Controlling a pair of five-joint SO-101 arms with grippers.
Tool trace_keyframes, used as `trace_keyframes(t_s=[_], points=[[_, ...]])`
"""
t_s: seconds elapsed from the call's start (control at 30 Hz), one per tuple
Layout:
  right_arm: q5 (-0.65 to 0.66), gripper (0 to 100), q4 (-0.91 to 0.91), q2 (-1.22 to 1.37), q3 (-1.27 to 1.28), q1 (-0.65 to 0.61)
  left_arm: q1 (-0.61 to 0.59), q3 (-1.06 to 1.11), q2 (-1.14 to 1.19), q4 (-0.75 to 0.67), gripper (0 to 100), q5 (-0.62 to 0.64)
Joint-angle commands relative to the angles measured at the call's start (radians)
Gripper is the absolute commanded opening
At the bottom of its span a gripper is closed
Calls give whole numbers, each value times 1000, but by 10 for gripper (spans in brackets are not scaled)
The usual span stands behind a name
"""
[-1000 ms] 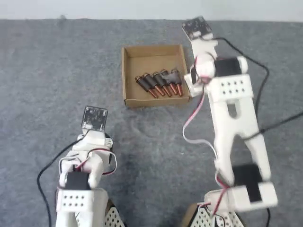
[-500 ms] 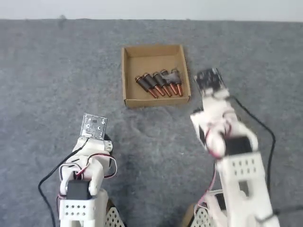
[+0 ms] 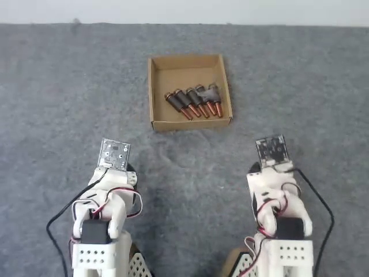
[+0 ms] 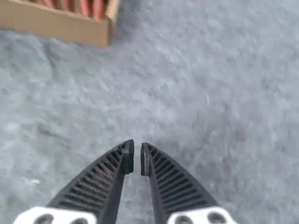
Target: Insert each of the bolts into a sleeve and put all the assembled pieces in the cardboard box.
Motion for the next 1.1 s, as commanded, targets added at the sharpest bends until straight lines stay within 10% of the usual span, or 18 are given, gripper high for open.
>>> trace_keyframes(t_s=[0.0, 0.47, 1.07], points=[[-6, 8, 53, -145, 54, 44, -5, -10, -18, 28, 12, 0], [-3, 8, 390, -151, 51, -65, -5, -10, -21, 115, 12, -2], [0, 8, 390, -151, 51, -53, -5, -12, -37, 183, 12, -3]])
